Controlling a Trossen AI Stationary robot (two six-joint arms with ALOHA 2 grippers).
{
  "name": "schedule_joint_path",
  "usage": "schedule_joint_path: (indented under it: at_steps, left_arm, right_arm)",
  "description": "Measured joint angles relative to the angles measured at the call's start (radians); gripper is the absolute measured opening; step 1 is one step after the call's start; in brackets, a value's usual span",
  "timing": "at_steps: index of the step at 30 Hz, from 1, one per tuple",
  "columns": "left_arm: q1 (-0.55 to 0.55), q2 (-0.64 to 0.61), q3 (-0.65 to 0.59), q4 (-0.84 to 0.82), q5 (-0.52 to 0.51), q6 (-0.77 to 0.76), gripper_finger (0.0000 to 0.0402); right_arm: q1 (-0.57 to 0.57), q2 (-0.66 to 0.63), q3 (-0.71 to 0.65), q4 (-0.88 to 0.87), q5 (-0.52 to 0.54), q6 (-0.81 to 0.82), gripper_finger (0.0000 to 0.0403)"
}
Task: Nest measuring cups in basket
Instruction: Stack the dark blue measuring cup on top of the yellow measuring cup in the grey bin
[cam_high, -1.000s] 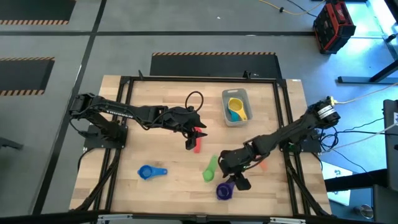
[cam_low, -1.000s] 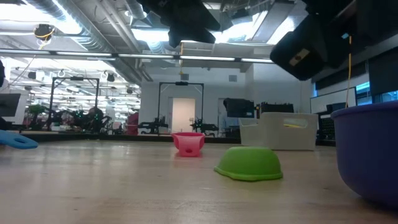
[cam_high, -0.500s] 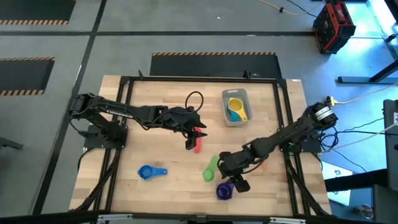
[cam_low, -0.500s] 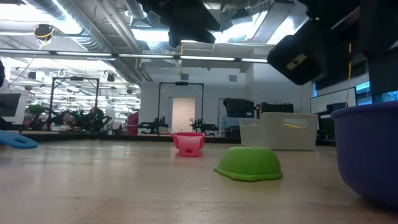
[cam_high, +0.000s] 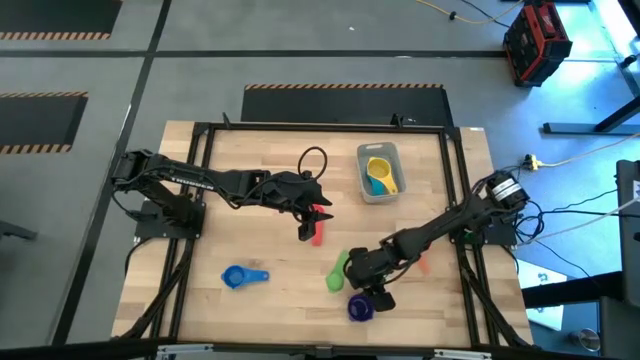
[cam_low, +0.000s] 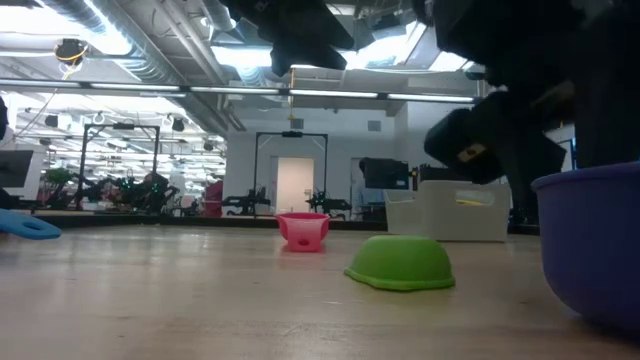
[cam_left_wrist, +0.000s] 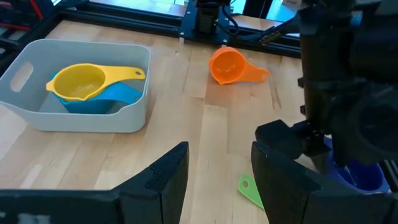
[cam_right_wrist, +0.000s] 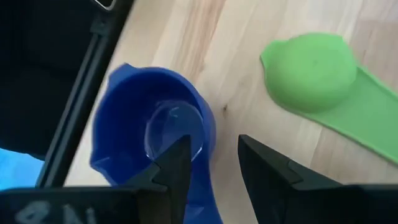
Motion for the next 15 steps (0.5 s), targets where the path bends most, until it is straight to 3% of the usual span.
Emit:
schedule_joint_path:
  at_steps: [7,15]
  left_arm:
    - [0.000,0.000,0.000,0.000,0.000,0.000,0.0167]
    - [0.000,0.000,0.000,0.000,0.000,0.000,0.0167]
  right_arm:
    - [0.000,0.030,0.000,0.001,-0.009,0.001,0.0136]
    - [0.000,0.030,0.000,0.001,-0.009,0.000,0.0099]
